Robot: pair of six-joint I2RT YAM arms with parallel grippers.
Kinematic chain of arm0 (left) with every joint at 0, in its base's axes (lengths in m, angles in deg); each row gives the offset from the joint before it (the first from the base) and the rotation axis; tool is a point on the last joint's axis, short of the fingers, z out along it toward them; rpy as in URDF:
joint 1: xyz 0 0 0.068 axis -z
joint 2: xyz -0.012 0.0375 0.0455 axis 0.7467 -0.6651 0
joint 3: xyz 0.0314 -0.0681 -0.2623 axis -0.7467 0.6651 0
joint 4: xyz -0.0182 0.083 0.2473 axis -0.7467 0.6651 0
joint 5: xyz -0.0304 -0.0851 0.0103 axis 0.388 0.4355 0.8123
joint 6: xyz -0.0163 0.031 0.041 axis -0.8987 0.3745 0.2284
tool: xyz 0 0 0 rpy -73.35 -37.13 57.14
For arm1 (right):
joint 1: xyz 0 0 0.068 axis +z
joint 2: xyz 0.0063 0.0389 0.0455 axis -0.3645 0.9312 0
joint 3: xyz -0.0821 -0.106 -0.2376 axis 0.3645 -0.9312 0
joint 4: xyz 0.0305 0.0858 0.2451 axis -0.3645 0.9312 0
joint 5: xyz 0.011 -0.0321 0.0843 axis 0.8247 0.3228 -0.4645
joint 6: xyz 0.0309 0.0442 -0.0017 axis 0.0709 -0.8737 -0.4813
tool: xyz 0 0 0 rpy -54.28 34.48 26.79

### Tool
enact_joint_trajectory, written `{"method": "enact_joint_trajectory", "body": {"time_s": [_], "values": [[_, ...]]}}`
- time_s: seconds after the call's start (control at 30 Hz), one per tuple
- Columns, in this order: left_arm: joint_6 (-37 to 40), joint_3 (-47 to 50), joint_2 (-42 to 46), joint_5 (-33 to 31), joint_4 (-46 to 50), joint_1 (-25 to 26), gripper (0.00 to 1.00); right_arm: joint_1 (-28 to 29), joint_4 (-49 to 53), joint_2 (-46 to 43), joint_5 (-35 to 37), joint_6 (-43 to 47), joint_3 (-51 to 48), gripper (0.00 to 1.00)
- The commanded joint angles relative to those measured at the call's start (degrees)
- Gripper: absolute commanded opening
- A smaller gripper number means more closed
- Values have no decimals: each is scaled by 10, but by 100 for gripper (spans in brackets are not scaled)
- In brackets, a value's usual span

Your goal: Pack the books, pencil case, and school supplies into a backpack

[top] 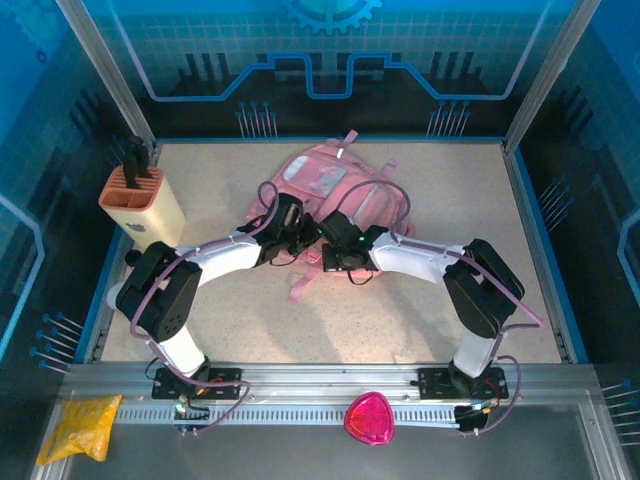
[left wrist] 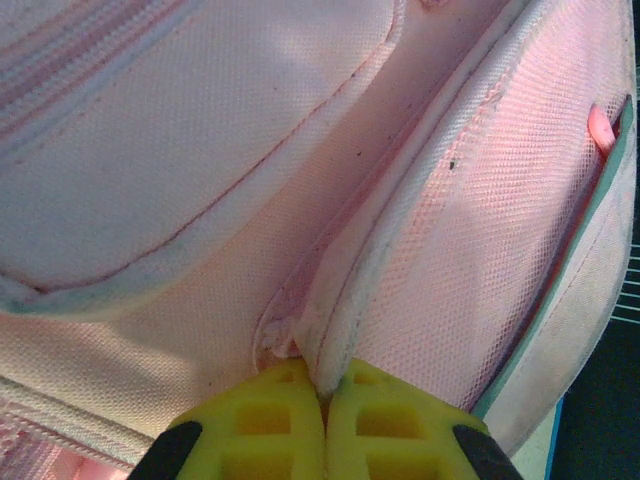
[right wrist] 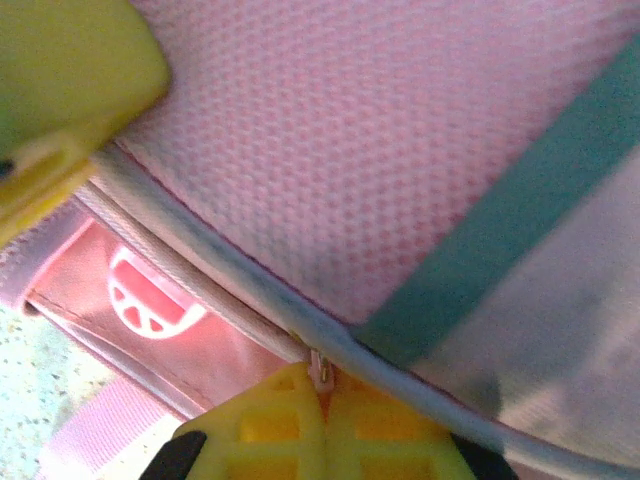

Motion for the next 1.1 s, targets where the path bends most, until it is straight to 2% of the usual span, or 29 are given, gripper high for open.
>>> {"method": "enact_joint_trajectory", "body": {"time_s": [0.0,0.13,0.3,0.4,0.53,0.6,0.8,0.93,1.07], "values": [[42,-20,11,-30,45,-9,0,-3,17,-48,75,30,-35,0],[70,-18,19,-28,70,-33,0,-25,31,-94,88,54,-83,0],[111,-11,31,-33,100,-53,0,-71,44,-129,71,87,-108,0],[128,-9,41,-26,117,-68,0,-74,27,-139,22,124,-110,0],[120,-3,55,21,90,-69,0,-32,34,-118,-57,110,-70,0],[94,6,68,35,78,-66,21,-17,32,-100,-66,102,-55,0],[-49,99,130,4,-10,-17,53,-17,20,-89,-57,99,-62,0],[-131,136,128,-10,-90,23,56,-18,13,-93,-52,102,-73,0],[-165,119,98,-34,-118,56,57,-19,6,-87,-55,103,-72,0]]}}
